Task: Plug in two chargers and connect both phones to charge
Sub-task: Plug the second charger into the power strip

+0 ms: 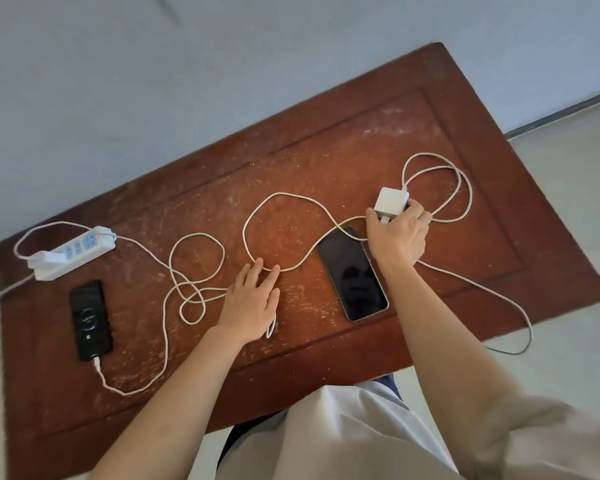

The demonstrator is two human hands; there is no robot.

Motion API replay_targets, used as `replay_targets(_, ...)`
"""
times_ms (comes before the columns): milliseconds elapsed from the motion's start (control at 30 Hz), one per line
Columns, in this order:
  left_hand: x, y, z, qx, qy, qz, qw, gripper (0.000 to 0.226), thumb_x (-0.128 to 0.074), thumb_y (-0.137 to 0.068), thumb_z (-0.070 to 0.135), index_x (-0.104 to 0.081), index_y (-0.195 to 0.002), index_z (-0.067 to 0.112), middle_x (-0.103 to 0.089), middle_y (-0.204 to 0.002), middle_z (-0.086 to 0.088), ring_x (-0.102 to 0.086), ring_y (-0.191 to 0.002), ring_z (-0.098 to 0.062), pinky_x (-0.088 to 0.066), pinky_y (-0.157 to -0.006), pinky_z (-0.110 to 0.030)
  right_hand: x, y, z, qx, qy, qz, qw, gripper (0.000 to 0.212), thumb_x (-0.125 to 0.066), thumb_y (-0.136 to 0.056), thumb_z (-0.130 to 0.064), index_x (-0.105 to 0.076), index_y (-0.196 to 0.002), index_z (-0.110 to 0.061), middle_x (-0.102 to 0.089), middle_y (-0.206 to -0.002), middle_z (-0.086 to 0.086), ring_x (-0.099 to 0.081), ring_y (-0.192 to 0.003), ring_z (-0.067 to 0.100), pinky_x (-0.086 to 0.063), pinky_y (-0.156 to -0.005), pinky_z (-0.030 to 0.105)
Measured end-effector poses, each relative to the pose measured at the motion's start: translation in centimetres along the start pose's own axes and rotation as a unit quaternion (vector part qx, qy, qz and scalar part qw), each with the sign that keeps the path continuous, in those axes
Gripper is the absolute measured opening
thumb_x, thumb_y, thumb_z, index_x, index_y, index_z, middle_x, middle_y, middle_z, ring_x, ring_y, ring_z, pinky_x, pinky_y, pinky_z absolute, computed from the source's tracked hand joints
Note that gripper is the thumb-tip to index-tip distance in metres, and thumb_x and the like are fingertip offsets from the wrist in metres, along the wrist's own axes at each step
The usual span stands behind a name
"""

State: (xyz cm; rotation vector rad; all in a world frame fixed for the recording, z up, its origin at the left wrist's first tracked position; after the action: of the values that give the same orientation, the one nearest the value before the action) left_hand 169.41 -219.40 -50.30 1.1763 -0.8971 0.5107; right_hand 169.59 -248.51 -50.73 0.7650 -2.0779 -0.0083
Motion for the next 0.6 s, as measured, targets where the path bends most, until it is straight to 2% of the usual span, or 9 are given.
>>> replay_targets(100, 0.6, 0.2, -0.4, 0.004, 0.024, 0.011, 1.000, 0.053, -0.025, -0.107, 0.043, -0.020, -0.158, 0.031, -0.009, -0.169, -0.006, -0.008, -0.154, -0.027, -0.020, -0.121, -0.051, 0.3, 1.0, -1.7, 0.039, -0.076, -0.012, 0.996, 0.067, -0.064, -0.084, -0.047, -0.044, -0.136, -0.010, -0.049, -0.129, 0.009, -0.057, -0.110, 0.028, -0.046, -0.081, 0.035)
replay_targets(200, 1.7, 0.6, -1.7, 0.032, 0.047, 0.048, 0.997, 0.055, -0.027, -0.107, 0.044, -0.020, -0.158, 0.026, -0.008, -0.169, -0.008, -0.011, -0.154, -0.027, -0.019, -0.122, -0.049, 0.0, 2.8, -4.7, 0.100, -0.159, -0.070, 0.980, 0.070, -0.066, -0.085, -0.049, -0.041, -0.142, -0.017, -0.044, -0.132, 0.002, -0.055, -0.105, 0.016, -0.040, -0.070, 0.013)
replay_targets(300, 3.2, 1.3, -4.6, 0.065, 0.027, 0.077, 0.995, 0.057, -0.027, -0.106, 0.046, -0.018, -0.159, 0.025, -0.005, -0.169, -0.008, -0.011, -0.154, -0.028, -0.018, -0.123, -0.050, -1.1, 5.0, -8.3, 0.148, -0.219, -0.124, 0.957, 0.070, -0.068, -0.088, -0.044, -0.038, -0.146, -0.020, -0.043, -0.134, -0.001, -0.051, -0.108, 0.009, -0.038, -0.066, 0.002)
replay_targets(433, 4.9, 3.1, -10.2, 0.106, 0.006, 0.098, 0.990, 0.058, -0.029, -0.105, 0.047, -0.019, -0.158, 0.025, -0.004, -0.169, -0.010, -0.014, -0.153, -0.031, -0.021, -0.120, -0.051, -3.7, 8.9, -13.1, 0.189, -0.235, -0.184, 0.936, 0.068, -0.072, -0.090, -0.032, -0.038, -0.148, -0.023, -0.043, -0.145, 0.001, -0.044, -0.113, 0.004, -0.035, -0.071, 0.001)
replay_targets(533, 5.6, 4.6, -15.3, 0.120, -0.008, 0.102, 0.987, 0.060, -0.031, -0.105, 0.049, -0.019, -0.158, 0.024, -0.003, -0.169, -0.011, -0.013, -0.153, -0.032, -0.022, -0.120, -0.052, -5.8, 12.4, -15.8, 0.238, -0.231, -0.199, 0.922, 0.069, -0.076, -0.088, -0.026, -0.039, -0.147, -0.025, -0.045, -0.145, 0.001, -0.047, -0.114, 0.003, -0.038, -0.070, -0.002)
replay_targets(600, 5.8, 5.3, -18.9, 0.130, -0.013, 0.103, 0.986, 0.061, -0.031, -0.104, 0.050, -0.017, -0.158, 0.024, -0.001, -0.169, -0.012, -0.011, -0.153, -0.033, -0.021, -0.120, -0.053, -7.0, 14.8, -17.5, 0.258, -0.228, -0.201, 0.917, 0.072, -0.077, -0.087, -0.024, -0.038, -0.147, -0.027, -0.047, -0.146, -0.002, -0.050, -0.117, 0.004, -0.041, -0.081, 0.003)
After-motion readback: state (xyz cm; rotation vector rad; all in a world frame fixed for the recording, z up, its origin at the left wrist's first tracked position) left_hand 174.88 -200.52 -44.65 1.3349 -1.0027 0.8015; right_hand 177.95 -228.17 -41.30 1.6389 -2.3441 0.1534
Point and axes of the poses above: each hand's wrist, its own y-axis away from the middle knuckle, its own x-axis out of the back of the hand, z = x × y, the point moved 3 cm from there along -y, towards the middle knuckle
